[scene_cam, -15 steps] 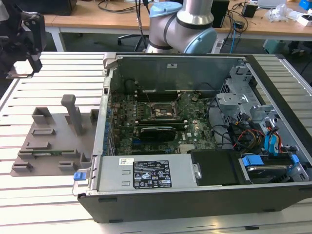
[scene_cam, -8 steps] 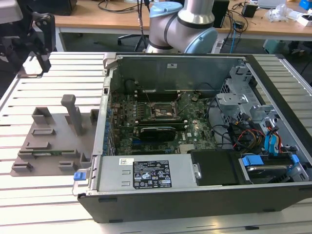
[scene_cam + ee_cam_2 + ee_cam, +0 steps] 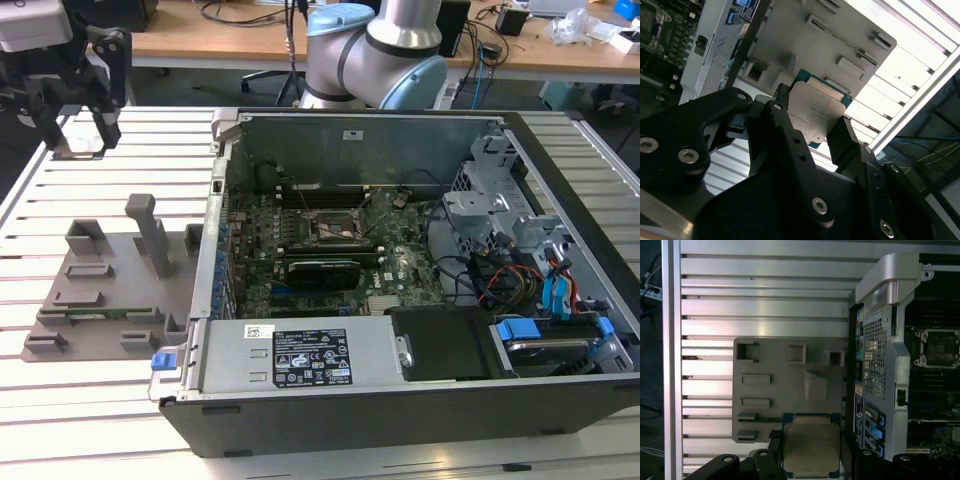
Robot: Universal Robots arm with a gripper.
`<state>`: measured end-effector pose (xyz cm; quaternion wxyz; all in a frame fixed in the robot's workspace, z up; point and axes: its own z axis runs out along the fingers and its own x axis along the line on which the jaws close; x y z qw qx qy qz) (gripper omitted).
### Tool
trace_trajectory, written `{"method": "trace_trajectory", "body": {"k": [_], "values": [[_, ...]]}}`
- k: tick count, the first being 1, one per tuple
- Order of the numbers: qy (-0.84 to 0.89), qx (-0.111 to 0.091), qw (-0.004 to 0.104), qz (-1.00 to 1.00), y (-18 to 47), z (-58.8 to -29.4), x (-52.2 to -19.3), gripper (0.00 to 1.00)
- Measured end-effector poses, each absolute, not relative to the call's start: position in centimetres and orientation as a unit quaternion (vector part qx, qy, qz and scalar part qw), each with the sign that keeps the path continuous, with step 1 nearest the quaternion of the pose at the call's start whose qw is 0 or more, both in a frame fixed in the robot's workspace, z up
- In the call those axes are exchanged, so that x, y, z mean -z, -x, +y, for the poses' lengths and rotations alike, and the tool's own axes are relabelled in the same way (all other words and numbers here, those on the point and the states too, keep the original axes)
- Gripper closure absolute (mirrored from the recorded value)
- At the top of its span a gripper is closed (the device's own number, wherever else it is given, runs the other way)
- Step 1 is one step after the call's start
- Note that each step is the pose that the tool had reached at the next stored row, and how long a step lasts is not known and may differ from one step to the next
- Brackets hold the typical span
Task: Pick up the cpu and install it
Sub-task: 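Pick up the cpu and move it towards the insertion slot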
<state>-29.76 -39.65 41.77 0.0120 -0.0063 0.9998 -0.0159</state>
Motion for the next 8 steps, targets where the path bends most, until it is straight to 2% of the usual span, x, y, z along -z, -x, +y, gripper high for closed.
{"method": "trace_trajectory", "body": {"k": [8], "values": [[0.006, 0.016, 0.012, 1.0, 28.3, -39.6, -41.8, 0.45]]}}
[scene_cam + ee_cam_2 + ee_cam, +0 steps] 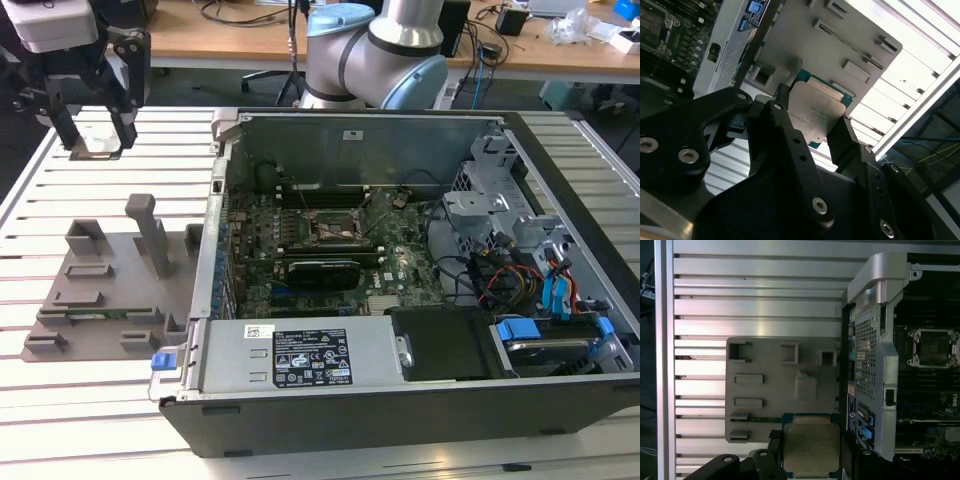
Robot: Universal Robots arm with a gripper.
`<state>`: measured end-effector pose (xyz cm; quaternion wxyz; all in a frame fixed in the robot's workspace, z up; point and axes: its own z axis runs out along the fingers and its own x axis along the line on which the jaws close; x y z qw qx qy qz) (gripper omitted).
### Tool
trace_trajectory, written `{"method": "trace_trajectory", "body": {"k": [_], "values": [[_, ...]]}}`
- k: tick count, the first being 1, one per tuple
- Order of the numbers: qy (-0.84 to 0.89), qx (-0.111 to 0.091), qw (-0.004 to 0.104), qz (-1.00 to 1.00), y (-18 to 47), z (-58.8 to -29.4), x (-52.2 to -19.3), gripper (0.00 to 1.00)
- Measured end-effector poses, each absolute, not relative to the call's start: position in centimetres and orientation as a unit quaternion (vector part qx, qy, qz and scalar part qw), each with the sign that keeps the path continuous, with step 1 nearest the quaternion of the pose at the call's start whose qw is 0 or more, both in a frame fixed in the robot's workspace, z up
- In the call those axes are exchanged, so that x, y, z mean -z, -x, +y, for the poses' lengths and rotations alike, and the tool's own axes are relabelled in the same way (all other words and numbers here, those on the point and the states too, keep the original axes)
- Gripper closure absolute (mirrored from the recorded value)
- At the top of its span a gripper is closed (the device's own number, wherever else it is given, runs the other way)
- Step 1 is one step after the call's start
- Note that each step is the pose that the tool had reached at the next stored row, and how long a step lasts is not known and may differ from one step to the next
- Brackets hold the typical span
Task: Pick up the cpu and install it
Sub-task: 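Pick up the cpu and move it towards the insertion slot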
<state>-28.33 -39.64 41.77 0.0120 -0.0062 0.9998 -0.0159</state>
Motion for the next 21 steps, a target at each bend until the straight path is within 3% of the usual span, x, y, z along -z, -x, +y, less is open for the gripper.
{"method": "trace_trajectory", "body": {"k": [21], "values": [[0.006, 0.016, 0.012, 1.0, 24.6, -39.6, -41.8, 0.45]]}}
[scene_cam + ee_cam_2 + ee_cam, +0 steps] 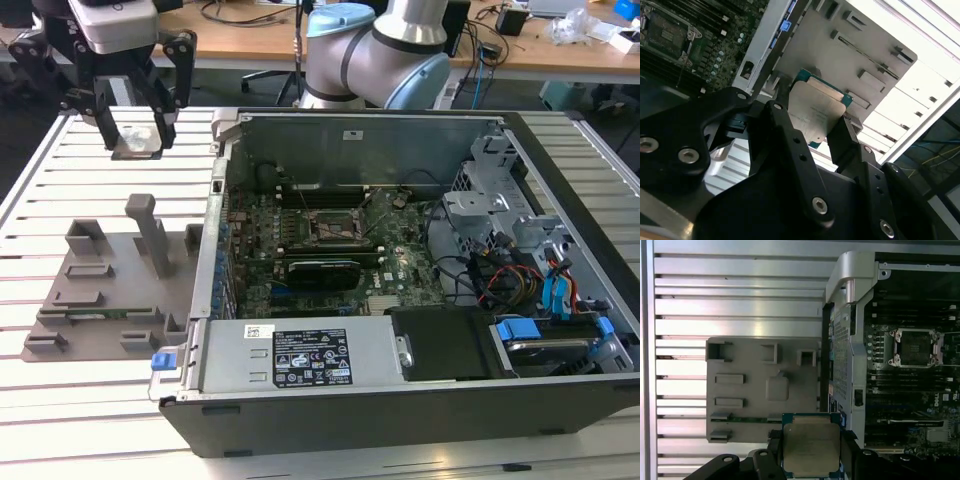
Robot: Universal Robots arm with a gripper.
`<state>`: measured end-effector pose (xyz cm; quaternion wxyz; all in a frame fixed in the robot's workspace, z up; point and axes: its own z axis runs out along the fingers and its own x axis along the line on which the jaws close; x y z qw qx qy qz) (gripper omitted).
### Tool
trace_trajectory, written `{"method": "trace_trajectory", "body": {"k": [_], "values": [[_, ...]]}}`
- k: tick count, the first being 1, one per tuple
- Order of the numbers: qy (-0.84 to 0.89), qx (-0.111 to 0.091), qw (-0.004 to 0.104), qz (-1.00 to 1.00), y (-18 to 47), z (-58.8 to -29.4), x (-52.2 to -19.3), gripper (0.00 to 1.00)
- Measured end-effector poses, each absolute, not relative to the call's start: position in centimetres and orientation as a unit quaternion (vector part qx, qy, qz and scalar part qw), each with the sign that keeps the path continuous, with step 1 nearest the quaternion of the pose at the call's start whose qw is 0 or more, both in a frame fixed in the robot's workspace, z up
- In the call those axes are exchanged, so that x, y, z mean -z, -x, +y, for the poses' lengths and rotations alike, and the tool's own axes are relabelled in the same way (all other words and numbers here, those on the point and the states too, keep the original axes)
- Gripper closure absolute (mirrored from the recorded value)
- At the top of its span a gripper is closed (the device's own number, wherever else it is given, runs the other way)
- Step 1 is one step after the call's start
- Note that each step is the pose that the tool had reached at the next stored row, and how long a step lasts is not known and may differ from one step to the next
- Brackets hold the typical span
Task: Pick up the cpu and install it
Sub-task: 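Pick up the cpu and move it towards the insertion slot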
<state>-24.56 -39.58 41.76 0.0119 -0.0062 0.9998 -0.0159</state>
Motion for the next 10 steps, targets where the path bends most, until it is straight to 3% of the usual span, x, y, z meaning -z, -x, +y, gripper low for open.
{"method": "trace_trajectory", "body": {"k": [10], "values": [[0.006, 0.016, 0.012, 1.0, 23.0, -39.4, -41.7, 0.45]]}}
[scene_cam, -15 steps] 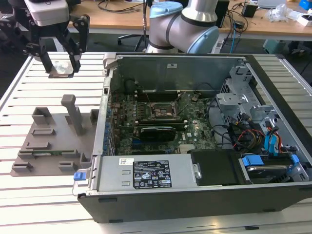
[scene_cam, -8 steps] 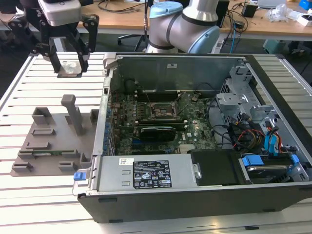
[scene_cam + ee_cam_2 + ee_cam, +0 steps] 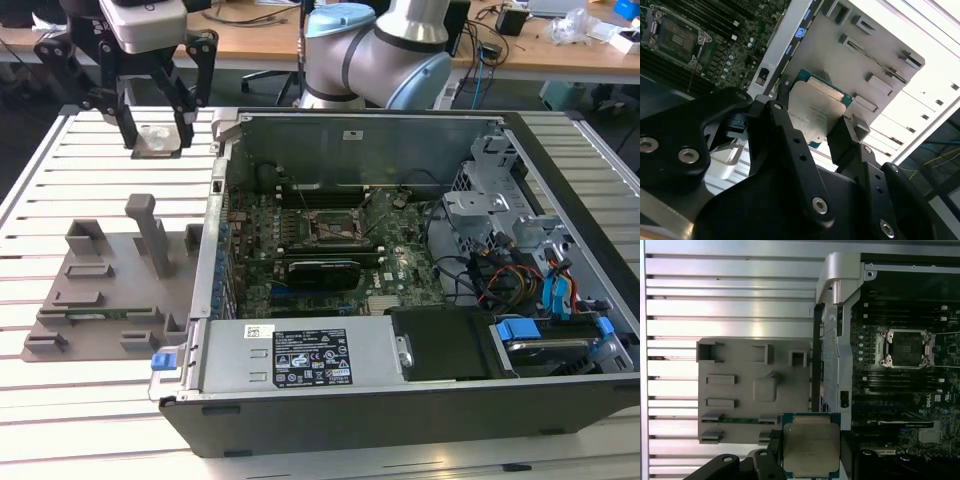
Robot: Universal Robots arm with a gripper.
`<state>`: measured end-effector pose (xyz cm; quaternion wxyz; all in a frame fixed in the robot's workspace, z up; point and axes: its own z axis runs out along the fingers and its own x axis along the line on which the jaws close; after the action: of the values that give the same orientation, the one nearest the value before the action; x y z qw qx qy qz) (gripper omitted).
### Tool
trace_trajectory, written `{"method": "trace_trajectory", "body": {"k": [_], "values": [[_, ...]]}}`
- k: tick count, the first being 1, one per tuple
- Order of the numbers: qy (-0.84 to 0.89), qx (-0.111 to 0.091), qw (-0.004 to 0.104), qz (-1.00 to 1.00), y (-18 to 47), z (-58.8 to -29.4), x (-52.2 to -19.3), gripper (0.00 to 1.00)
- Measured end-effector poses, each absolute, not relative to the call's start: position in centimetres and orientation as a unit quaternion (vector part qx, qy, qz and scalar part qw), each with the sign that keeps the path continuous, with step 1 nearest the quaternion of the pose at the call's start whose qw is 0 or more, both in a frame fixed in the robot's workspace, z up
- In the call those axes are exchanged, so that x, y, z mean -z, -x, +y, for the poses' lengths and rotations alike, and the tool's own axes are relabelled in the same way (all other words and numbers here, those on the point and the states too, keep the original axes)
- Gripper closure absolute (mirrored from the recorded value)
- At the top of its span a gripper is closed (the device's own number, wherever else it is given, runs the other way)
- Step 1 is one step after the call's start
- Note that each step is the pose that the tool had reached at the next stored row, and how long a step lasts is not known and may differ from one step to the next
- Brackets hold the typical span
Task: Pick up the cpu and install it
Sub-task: 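Pick up the cpu and move it towards the insertion slot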
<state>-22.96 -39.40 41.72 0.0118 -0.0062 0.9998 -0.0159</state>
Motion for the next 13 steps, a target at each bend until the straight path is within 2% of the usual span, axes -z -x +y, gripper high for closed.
{"method": "trace_trajectory", "body": {"k": [13], "values": [[0.006, 0.016, 0.012, 1.0, 20.6, -39.1, -41.7, 0.45]]}}
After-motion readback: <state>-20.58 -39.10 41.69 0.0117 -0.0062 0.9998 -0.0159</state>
